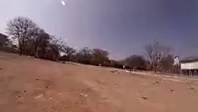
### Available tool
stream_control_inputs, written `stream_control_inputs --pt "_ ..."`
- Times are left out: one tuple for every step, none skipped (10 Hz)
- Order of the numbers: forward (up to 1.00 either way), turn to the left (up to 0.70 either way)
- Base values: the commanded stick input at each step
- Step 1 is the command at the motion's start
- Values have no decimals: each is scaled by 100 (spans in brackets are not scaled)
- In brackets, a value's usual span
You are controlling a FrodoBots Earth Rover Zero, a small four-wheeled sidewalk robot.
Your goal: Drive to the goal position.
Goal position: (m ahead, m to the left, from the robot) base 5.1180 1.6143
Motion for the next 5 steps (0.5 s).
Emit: stream_control_inputs --pt "100 0" --pt "100 0" --pt "100 0" --pt "100 0" --pt "100 0"
